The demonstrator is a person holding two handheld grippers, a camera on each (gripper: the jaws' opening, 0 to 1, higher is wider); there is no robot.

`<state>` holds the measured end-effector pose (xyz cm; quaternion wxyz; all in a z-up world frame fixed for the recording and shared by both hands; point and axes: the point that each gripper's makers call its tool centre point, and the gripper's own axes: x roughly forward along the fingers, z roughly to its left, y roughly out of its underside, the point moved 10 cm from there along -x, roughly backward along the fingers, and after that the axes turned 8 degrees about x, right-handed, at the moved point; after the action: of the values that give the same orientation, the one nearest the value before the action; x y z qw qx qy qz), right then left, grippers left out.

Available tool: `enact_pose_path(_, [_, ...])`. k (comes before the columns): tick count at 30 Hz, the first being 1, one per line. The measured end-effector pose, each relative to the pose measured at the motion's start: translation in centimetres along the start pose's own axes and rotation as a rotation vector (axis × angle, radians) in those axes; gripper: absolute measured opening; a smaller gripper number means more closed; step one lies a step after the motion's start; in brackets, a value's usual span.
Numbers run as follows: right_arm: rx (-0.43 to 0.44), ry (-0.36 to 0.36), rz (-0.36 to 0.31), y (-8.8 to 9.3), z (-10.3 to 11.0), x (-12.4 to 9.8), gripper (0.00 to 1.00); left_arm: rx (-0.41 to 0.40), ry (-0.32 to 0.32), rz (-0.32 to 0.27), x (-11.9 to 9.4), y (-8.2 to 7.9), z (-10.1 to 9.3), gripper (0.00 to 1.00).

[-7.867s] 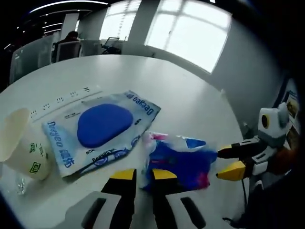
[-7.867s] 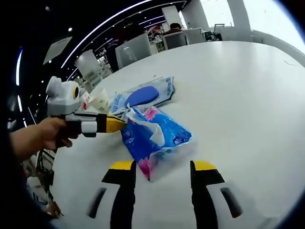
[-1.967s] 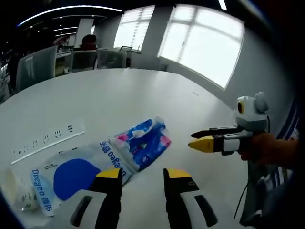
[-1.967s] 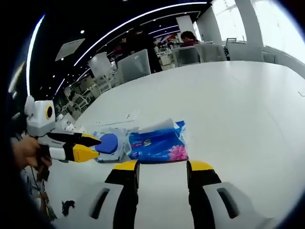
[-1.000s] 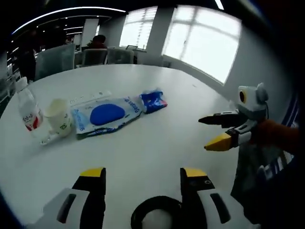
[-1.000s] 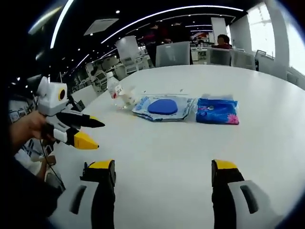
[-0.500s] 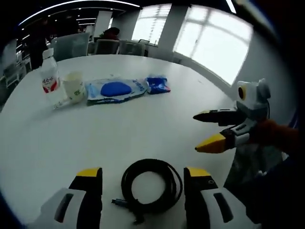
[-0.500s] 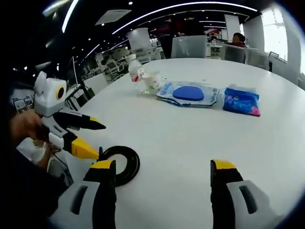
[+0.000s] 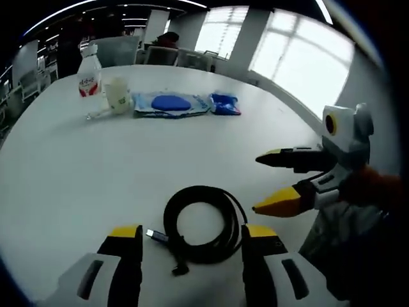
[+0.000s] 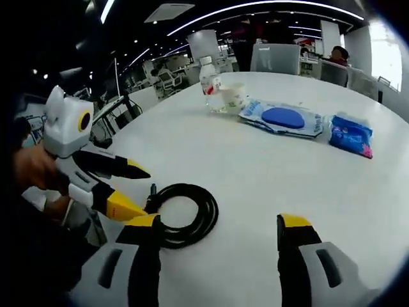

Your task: Arrange the tabletop items into an orderly group along one side of the table until the central work area is clear of visible clutter.

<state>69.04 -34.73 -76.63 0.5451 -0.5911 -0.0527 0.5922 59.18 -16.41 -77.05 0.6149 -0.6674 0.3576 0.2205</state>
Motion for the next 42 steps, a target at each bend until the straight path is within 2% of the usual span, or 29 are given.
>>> enact_pose_path(4, [-0.009, -0.010, -0.024, 0.1, 0.6, 0.5, 0.61, -0.029, -0.029, -0.010, -0.1, 0.8, -0.2, 0.58])
enact_pose_path(8, [-0.004, -0.017, -0.008, 0.7, 1.0, 1.2, 0.57, -0.056, -0.049, -0.022, -0.1, 0.8, -0.2, 0.53])
enact_pose_path(11, [-0.005, -0.012, 0.003, 1.3, 1.2, 1.7, 0.52, -0.046, -0.074, -0.028, 0.1, 0.9, -0.4, 0.48])
enact_pose_path(16, [0.035, -0.008, 0.015, 2.1, 1.3, 2.2, 0.45, -0.080, -0.078, -0.027, 0.5, 1.2, -0.6, 0.36])
enact_pose_path(21, [0.067, -0.007, 0.011, 2.4, 1.5, 2.8, 0.36, -0.115, -0.094, -0.040, 0.7, 1.3, -0.3, 0.32])
enact_pose_path(26, [0.110, -0.004, 0.022, 2.7, 1.3, 3.8, 0.30, -0.124, -0.083, 0.008, 1.5, 2.3, -0.3, 0.31])
enact_pose_path(28, [0.093, 0.006, 0.010, 2.7, 1.2, 4.0, 0.26, -0.115, -0.079, 0.011, 1.2, 2.2, -0.5, 0.29])
enact_pose_path(29, [0.115, 0.010, 0.024, 2.8, 1.3, 3.9, 0.25, -0.113, -0.079, 0.009, 1.3, 2.2, -0.3, 0.28])
enact_pose_path(32, [0.131, 0.017, 0.010, 2.8, 1.2, 3.9, 0.23, -0.113, -0.079, 0.011, 1.7, 2.1, -0.2, 0.25])
enact_pose_path(34, [0.131, 0.021, 0.009, 2.8, 1.1, 4.0, 0.19, -0.100, -0.084, 0.006, 1.8, 2.0, -0.1, 0.20])
enact_pose_path(37, [0.190, 0.033, 0.007, 3.0, 0.9, 4.0, 0.14, -0.099, -0.095, -0.001, 2.1, 1.5, 0.1, 0.17])
enact_pose_path(42, [0.216, 0.035, 0.015, 3.0, 0.7, 3.8, 0.11, -0.103, -0.091, -0.013, 2.3, 1.4, 0.3, 0.14])
